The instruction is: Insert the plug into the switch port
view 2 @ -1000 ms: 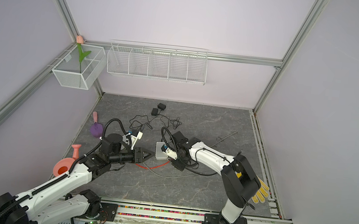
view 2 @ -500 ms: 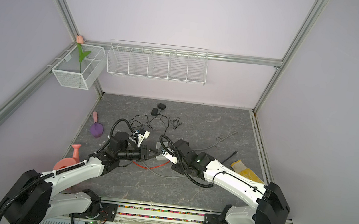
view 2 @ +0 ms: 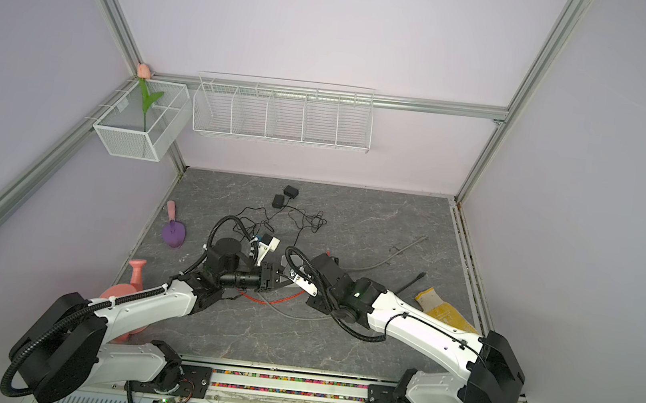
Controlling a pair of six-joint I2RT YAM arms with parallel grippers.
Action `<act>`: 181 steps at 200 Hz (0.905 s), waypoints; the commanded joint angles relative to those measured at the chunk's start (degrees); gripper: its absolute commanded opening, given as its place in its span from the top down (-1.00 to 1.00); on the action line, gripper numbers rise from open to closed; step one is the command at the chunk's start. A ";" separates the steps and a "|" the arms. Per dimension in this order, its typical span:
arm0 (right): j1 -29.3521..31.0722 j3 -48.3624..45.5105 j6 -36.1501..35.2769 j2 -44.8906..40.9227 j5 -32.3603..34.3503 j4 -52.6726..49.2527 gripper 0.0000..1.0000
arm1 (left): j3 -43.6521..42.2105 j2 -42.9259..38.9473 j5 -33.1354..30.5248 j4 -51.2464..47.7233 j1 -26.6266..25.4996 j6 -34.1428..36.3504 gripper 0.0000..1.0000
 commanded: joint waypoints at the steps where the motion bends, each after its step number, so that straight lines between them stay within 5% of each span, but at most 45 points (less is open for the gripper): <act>1: 0.76 -0.57 0.33 -1.34 1.09 0.66 0.87 | 2.21 0.40 0.02 1.90 -0.10 -1.04 0.14; 35: 1.44 -0.49 0.35 -1.56 1.29 0.57 0.86 | 2.39 1.26 0.11 2.33 -0.12 -1.39 0.27; 119: 2.60 0.30 0.17 -1.57 1.71 0.16 0.85 | 1.25 3.07 -0.61 4.31 -0.09 -2.09 1.00; 136: 2.17 0.73 0.46 -2.59 -2.45 -1.48 0.53 | 1.16 3.26 -0.24 4.72 -0.10 -2.06 1.00; 147: -0.04 1.27 0.84 -4.89 -9.89 -3.44 0.07 | 1.07 3.00 -0.15 4.44 -0.11 -1.77 1.00; 181: -7.37 1.25 0.49 -11.50 -19.99 -4.22 -0.19 | 1.07 2.21 -0.33 3.67 -0.13 -1.24 1.00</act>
